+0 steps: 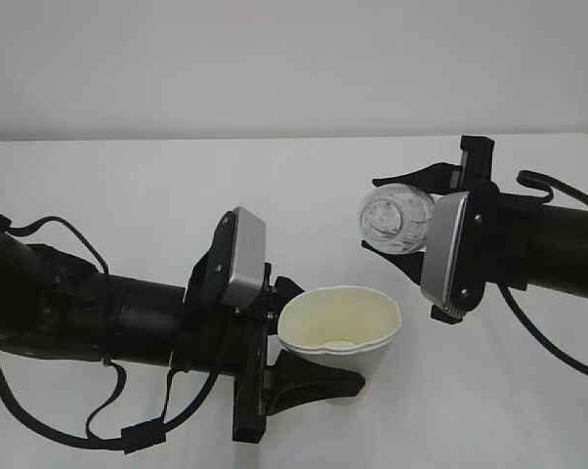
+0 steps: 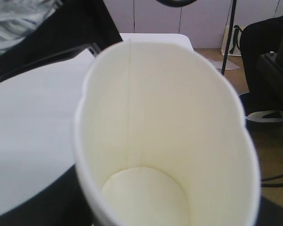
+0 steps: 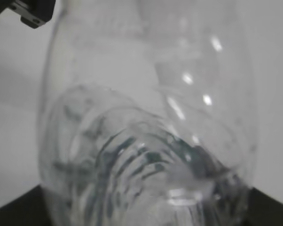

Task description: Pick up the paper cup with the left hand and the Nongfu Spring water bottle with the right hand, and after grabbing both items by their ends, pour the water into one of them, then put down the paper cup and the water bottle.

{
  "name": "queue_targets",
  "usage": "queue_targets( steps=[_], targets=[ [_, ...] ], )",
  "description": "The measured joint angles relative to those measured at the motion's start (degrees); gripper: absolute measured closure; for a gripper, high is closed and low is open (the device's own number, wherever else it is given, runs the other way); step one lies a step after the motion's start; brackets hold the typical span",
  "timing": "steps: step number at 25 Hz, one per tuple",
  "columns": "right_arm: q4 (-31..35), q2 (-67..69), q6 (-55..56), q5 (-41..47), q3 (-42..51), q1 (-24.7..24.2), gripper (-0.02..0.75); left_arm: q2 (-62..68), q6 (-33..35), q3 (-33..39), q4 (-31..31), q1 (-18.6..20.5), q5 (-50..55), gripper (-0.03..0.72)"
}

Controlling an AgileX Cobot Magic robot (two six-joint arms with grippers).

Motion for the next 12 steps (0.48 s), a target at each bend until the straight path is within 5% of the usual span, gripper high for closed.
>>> queue_targets(
  steps=[12],
  targets=[
    [0.0,0.0,-4.8,-1.7,0.0,0.0,0.274,0.0,0.0,0.0,2.8,0.0,-2.8,0.269]
  ],
)
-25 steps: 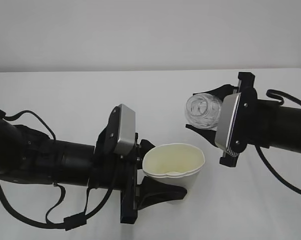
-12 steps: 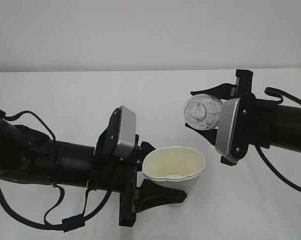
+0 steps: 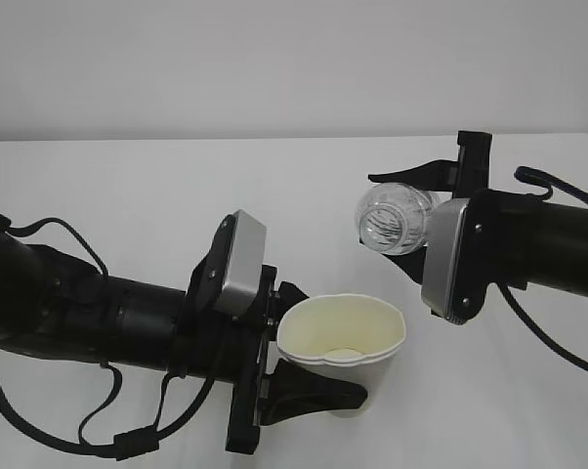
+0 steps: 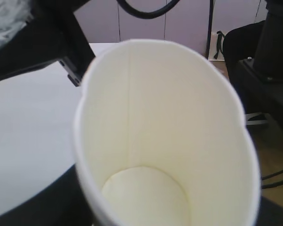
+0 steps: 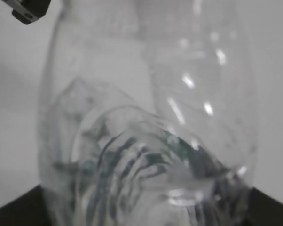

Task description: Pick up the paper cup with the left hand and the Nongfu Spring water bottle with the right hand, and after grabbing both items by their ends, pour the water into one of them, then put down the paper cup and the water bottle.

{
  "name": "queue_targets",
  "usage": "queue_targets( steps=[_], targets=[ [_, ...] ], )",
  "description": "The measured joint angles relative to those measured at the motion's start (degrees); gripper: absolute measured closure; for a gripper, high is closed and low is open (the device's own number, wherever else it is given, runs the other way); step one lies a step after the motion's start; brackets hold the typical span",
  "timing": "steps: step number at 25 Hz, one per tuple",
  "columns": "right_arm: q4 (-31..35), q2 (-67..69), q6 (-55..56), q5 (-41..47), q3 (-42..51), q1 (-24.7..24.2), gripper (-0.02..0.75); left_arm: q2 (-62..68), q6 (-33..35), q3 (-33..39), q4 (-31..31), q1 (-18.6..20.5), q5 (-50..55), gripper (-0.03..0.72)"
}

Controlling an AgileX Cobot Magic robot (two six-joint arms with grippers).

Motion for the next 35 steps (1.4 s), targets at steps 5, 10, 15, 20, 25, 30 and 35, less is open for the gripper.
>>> queue_targets(
  steps=[5,10,15,20,25,30,35],
  targets=[
    [0.0,0.0,-2.6,-0.4,-0.4,0.0,0.274,0.0,0.0,0.0,0.3,0.0,-0.7,0.269],
    [0.0,0.0,-4.0,-2.3,-0.6,0.0,0.274,-0.1,0.0,0.0,0.3,0.0,-0.9,0.27],
    [0.0,0.0,-7.3,-3.0,-0.6,0.0,0.274,-0.1,0.0,0.0,0.3,0.0,-0.3,0.269],
    [0.0,0.0,-9.4,-3.0,-0.6,0.0,0.274,-0.1,0.0,0.0,0.5,0.0,0.3,0.27],
    [0.0,0.0,-11.8,-3.3,-1.7,0.0,0.274,-0.1,0.0,0.0,0.5,-1.6,1.1,0.27],
    [0.0,0.0,-12.5,-3.7,-1.7,0.0,0.274,-0.1,0.0,0.0,-0.6,-2.4,1.1,0.27],
    [0.0,0.0,-15.2,-5.8,-1.7,0.0,0.274,-0.1,0.0,0.0,-0.8,-2.4,2.2,0.27]
  ],
)
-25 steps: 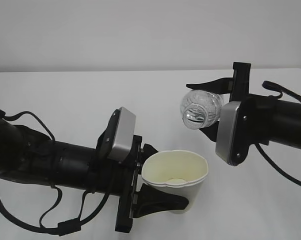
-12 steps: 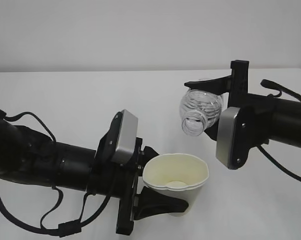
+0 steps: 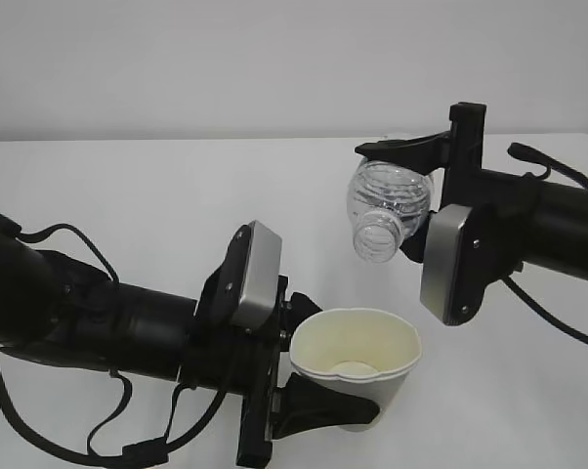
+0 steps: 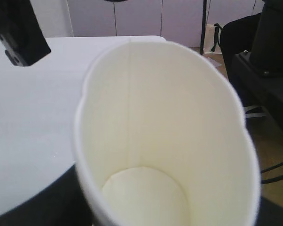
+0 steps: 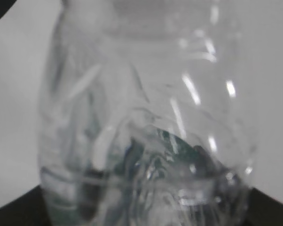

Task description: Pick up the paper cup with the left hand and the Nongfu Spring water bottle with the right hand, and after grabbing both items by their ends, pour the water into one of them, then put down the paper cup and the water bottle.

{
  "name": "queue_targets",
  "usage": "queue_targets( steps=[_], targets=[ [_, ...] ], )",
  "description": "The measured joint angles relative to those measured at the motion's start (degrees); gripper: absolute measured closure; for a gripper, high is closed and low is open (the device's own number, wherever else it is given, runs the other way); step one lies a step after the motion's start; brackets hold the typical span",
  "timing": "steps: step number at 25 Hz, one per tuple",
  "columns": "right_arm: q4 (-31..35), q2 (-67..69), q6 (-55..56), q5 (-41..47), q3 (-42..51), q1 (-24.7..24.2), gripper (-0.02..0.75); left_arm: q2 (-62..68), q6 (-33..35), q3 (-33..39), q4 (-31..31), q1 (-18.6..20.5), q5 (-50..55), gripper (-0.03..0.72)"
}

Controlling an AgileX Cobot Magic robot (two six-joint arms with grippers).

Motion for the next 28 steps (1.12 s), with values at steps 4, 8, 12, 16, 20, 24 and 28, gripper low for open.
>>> queue_targets(
  steps=[4,8,12,16,20,24,28],
  targets=[
    [0.0,0.0,-1.1,-0.6,0.0,0.0,0.274,0.0,0.0,0.0,-1.0,0.0,0.4,0.27],
    [0.0,0.0,-2.9,-0.7,0.0,0.0,0.274,0.0,0.0,0.0,-1.5,0.0,0.4,0.27],
    [0.0,0.0,-4.1,-0.7,0.0,0.0,0.274,0.0,0.0,0.0,-1.5,0.0,0.4,0.27],
    [0.0,0.0,-6.0,-1.6,0.0,0.0,0.274,0.0,0.0,0.0,-1.6,0.0,0.4,0.27],
    [0.0,0.0,-6.9,-2.9,0.0,0.0,0.274,0.0,0.0,0.0,-1.6,0.0,0.4,0.27],
    [0.5,0.0,-9.0,-3.2,0.0,0.0,0.274,0.0,0.0,0.0,-1.6,0.0,0.4,0.27],
    [1.4,0.0,-9.8,-3.3,0.0,0.0,0.274,0.0,0.0,0.0,-1.5,0.0,0.4,0.27]
  ],
)
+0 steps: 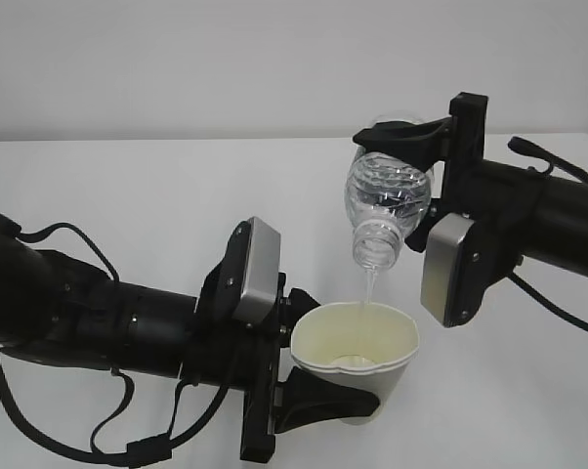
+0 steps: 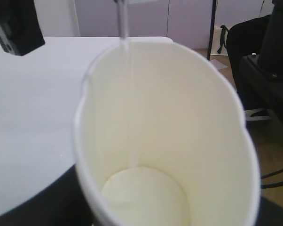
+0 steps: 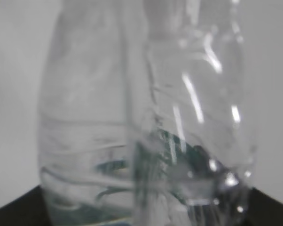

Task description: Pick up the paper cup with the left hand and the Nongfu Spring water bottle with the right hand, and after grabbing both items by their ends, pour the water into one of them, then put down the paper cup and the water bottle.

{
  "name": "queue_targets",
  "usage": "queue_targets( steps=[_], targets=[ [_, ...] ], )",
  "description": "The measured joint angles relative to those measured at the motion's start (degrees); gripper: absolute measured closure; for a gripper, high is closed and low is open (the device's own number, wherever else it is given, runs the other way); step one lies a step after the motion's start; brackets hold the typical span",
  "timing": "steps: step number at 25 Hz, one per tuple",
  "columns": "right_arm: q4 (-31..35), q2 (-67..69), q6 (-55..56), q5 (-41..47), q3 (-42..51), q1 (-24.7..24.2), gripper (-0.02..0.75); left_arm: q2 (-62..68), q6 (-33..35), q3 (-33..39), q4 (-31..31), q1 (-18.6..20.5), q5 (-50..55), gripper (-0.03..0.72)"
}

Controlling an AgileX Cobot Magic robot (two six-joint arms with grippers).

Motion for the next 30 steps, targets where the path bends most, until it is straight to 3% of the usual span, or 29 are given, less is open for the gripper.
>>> queue_targets(
  steps=[30],
  targets=[
    [0.7,0.0,-1.4,-1.4,-0.1,0.0,0.274,0.0,0.0,0.0,1.1,0.0,0.1,0.27]
  ],
)
